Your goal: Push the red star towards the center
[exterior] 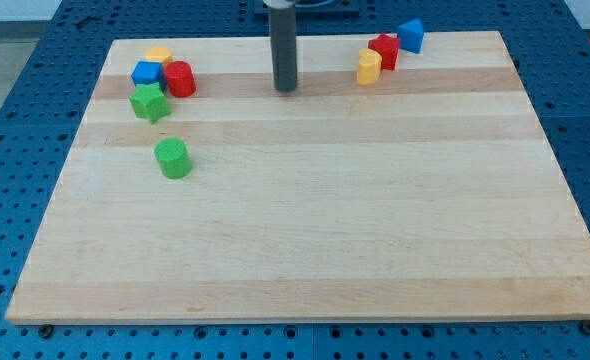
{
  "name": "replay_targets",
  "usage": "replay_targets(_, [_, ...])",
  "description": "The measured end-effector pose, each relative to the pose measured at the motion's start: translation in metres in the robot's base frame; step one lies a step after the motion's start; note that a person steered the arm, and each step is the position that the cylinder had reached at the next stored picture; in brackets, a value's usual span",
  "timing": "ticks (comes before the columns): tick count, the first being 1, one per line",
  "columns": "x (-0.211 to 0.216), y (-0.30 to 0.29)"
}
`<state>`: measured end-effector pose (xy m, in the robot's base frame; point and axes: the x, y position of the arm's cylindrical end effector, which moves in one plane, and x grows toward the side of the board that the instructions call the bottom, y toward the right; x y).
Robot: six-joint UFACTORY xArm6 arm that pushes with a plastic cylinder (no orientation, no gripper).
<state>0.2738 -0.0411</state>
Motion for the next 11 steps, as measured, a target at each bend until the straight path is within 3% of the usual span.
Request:
replay_targets(1, [-0.061, 0.021])
replay_targets(2, [-0.078, 0.058])
replay_targets(4, [-0.043, 0.141])
replay_targets(6, [-0.047, 0.186])
replay_targets(9, [0.052, 0.209])
replay_targets(11, [0.044, 0.261])
